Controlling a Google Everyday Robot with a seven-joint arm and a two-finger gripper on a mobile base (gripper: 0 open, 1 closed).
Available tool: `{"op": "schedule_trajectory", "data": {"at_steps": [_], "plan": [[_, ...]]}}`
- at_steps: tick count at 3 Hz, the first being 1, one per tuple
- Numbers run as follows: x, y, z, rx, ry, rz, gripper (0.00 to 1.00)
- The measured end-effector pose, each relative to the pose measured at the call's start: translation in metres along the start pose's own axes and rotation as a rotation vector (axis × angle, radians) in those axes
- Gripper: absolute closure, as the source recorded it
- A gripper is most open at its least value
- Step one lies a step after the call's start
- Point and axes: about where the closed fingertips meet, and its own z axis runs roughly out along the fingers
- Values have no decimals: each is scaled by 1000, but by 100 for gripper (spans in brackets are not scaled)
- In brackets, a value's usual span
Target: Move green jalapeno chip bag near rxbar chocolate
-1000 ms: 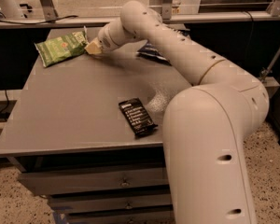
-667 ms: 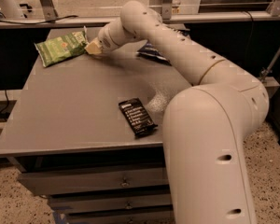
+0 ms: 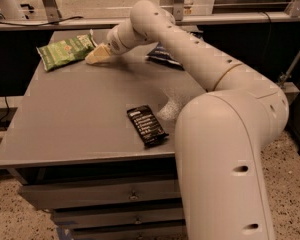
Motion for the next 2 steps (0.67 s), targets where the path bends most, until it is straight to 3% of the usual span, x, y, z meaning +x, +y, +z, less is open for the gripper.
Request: {"op": "schedule_trajectory", "data": {"at_steps": [2], "plan": [[-15, 0, 4, -23, -27, 2, 0]]}}
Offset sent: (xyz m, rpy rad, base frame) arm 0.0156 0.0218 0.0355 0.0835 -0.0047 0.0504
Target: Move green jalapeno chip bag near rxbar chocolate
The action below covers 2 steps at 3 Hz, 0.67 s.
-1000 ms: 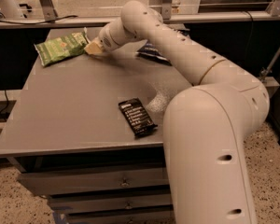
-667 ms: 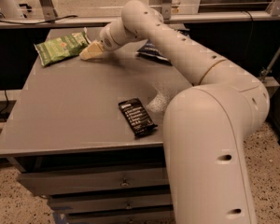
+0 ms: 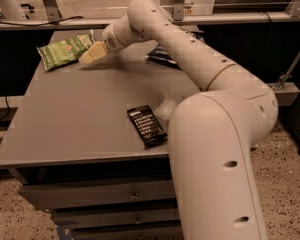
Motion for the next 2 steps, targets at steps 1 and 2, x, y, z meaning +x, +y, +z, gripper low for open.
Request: {"op": "schedule_trajectory", "data": {"at_steps": [1, 2], "plan": [[-22, 0, 2, -20, -43, -6, 0], [-31, 1, 6, -37, -65, 5, 0]]}}
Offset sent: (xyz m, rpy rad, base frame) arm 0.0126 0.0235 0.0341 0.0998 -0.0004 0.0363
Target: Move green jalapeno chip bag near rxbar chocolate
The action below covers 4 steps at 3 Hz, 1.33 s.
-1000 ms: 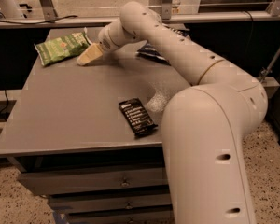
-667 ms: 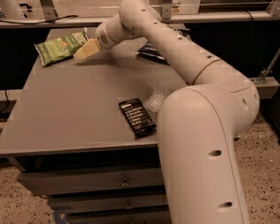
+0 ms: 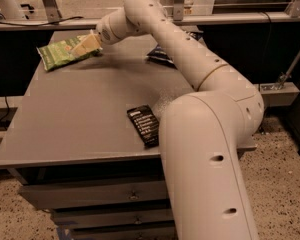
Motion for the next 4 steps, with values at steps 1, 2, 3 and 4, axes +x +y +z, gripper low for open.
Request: {"op": "schedule_trajectory", "data": {"at_steps": [1, 2, 3, 4], "plan": [[3, 2, 2, -9, 1, 20, 0], [9, 4, 4, -17, 8, 34, 14], [14, 5, 3, -21, 13, 46, 37], [18, 6, 2, -21, 16, 54, 61]]}}
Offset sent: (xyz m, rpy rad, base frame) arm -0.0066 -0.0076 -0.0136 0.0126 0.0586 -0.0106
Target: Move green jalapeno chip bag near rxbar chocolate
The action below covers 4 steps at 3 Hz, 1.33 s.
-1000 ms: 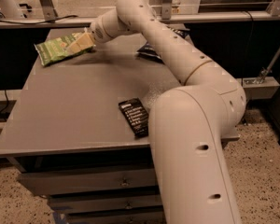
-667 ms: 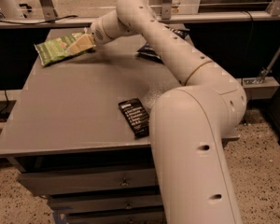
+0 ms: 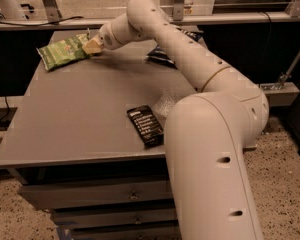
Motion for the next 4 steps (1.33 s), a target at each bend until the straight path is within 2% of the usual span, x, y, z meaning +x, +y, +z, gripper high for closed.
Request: {"op": "schedule_trajectory", "data": {"at_steps": [1, 2, 3, 4], "plan": [[1, 3, -4, -3, 2, -2, 84], [0, 15, -11, -41, -1, 7, 100], [-5, 39, -23, -141, -10, 7, 100], [-5, 62, -38, -274, -5, -8, 100]]}}
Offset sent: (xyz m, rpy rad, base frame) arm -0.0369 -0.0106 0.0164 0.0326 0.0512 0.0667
